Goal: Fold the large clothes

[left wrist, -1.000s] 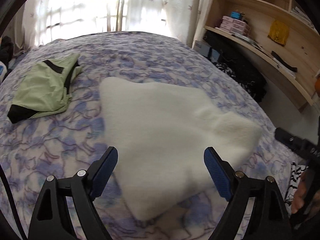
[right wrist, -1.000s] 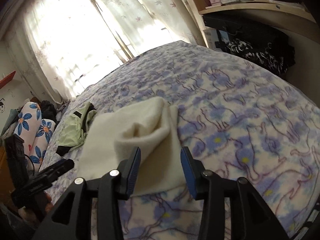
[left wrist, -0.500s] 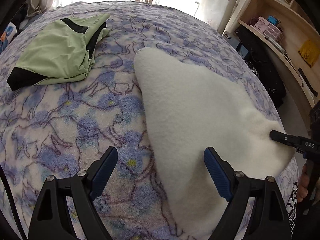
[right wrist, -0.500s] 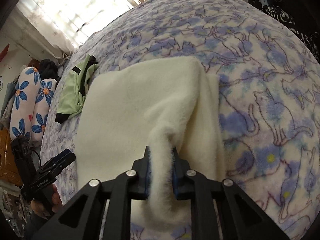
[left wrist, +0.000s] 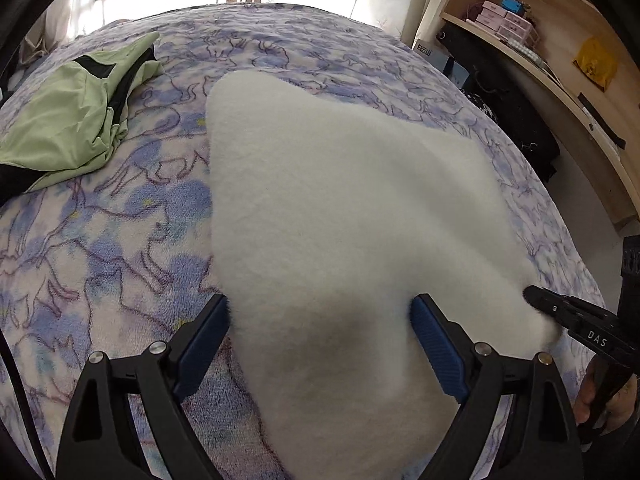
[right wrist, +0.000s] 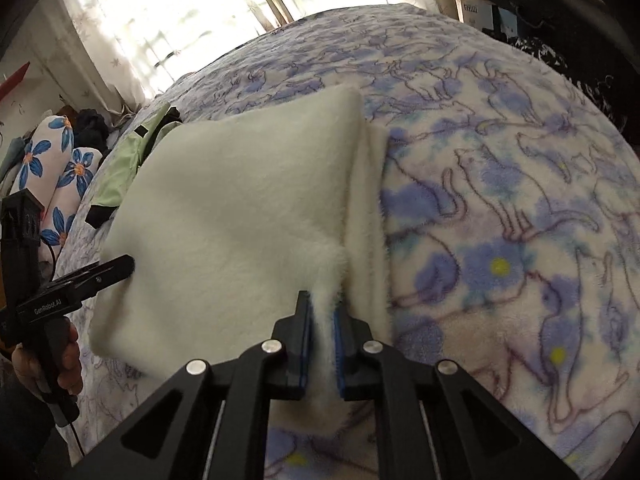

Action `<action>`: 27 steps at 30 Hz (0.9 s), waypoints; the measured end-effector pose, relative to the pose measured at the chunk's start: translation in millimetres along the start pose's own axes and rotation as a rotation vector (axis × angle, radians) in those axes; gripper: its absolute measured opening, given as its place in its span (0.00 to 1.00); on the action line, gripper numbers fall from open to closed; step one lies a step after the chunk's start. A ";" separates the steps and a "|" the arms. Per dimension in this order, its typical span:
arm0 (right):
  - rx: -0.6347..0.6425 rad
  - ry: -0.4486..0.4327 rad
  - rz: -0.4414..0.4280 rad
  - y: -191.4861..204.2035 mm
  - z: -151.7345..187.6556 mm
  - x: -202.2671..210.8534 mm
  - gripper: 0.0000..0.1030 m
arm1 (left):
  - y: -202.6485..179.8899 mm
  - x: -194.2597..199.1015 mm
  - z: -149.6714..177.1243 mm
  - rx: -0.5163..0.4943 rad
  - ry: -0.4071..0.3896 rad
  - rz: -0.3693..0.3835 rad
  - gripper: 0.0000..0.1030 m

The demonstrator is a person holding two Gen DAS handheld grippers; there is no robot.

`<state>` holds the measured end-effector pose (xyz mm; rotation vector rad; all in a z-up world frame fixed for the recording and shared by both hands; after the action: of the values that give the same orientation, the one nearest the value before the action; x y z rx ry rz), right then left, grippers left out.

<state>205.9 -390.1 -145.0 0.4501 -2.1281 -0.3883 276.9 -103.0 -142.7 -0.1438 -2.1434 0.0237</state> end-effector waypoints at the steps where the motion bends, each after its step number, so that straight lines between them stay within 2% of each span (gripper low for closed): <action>1: 0.010 -0.018 0.034 -0.7 3.6 7.2 0.07 | -0.8 2.1 -0.1 -0.003 -0.002 0.004 0.87; 2: 0.010 -0.028 0.071 -2.9 4.8 11.0 0.03 | -1.6 2.9 0.5 -0.010 -0.006 0.001 0.87; 3: 0.004 -0.029 0.173 -12.1 10.5 12.6 0.00 | -2.7 3.3 1.4 -0.019 -0.012 -0.007 0.87; 4: -0.020 -0.010 0.207 -23.9 14.0 9.1 0.00 | -4.6 3.4 2.6 -0.028 -0.022 -0.017 0.87; 5: -0.082 0.029 0.200 -40.8 20.0 4.3 0.00 | -6.3 2.8 3.9 -0.037 -0.030 -0.024 0.89; 6: -0.140 0.050 0.186 -53.8 24.9 3.1 0.00 | -8.4 2.9 5.2 -0.045 -0.037 -0.029 0.90; 9: -0.195 0.012 0.133 -58.1 16.7 17.4 0.00 | -9.6 3.1 5.6 -0.049 -0.053 -0.038 0.92; 13: -0.251 -0.049 -0.042 -44.9 -25.7 23.5 0.05 | -6.2 1.8 0.2 -0.056 -0.018 -0.009 0.92; 17: -0.271 -0.021 -0.146 -31.1 -67.2 -2.7 0.34 | 8.6 6.4 -12.9 -0.015 0.004 0.075 0.92; 18: -0.282 -0.004 -0.164 -30.4 -72.7 -10.2 0.37 | 13.9 8.2 -16.8 0.003 -0.002 0.086 0.92; 23: -0.319 0.071 -0.204 -27.4 -83.2 -45.3 0.37 | 42.7 -3.3 -34.5 0.075 0.035 0.096 0.92; 27: -0.328 0.076 -0.214 -25.5 -91.4 -59.4 0.37 | 58.8 -17.4 -39.3 0.130 0.062 0.102 0.92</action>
<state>317.6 -395.5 -148.6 0.4929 -1.9016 -0.8158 324.7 -48.2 -140.2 -0.1758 -2.0640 0.2150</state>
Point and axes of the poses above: each gripper's, at about its wrist camera, not at the fingertips, and x roughly against the way its jaws point, y to its left, z to its underside, the point moved 2 cm from there along -x, roughly the way its jaws point, and after that the axes turned 13 degrees about -z, right-handed, at the moved point
